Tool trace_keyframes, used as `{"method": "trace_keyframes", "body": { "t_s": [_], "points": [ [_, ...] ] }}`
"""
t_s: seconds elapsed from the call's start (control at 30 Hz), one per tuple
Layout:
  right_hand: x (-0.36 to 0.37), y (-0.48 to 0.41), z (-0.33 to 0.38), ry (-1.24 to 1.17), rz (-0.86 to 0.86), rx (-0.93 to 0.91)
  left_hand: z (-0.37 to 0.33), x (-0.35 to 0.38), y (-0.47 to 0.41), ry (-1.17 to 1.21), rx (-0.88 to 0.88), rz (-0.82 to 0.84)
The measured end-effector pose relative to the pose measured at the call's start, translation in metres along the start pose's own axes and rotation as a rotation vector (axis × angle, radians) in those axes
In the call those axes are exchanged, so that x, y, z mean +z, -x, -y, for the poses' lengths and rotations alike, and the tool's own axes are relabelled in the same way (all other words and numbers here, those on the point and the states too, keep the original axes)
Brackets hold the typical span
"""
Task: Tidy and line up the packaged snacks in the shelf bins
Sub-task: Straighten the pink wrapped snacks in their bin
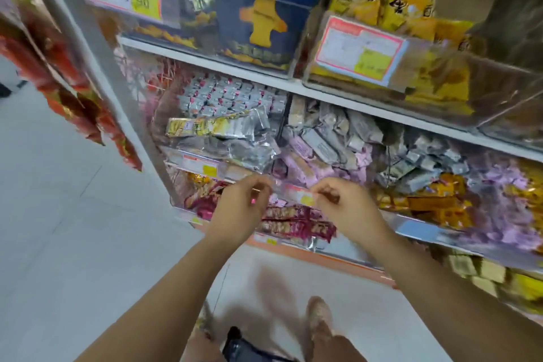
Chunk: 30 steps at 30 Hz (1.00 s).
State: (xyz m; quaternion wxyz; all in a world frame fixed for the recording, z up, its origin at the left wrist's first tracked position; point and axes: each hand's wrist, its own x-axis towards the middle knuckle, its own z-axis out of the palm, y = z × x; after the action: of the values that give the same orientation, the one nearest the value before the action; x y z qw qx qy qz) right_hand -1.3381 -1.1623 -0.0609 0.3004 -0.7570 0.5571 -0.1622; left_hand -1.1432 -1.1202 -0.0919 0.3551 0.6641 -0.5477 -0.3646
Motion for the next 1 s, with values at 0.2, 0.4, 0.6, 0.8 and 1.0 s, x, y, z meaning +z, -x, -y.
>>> {"method": "trace_keyframes", "body": {
  "t_s": [0.2,0.4,0.6,0.8,1.0],
  "points": [
    [-0.031,-0.023,-0.043,0.024,-0.083,-0.109,-0.024,0.059,-0.029,-0.104,0.197,0.002],
    [0.0,-0.043,-0.082,0.236,-0.328,-0.348,0.007,0.088,-0.067,-0.295,0.522,-0.078],
    [0.03,-0.05,-0.103,0.281,-0.505,-0.535,0.044,0.1,-0.084,-0.332,0.804,-0.179],
    [0.049,-0.052,-0.115,0.343,-0.665,-0.634,0.058,0.108,-0.094,-0.358,0.99,-0.346],
    [0.058,-0.052,-0.121,0.417,-0.775,-0.638,0.061,0.113,-0.094,-0.323,1.042,-0.429]
  ]
}}
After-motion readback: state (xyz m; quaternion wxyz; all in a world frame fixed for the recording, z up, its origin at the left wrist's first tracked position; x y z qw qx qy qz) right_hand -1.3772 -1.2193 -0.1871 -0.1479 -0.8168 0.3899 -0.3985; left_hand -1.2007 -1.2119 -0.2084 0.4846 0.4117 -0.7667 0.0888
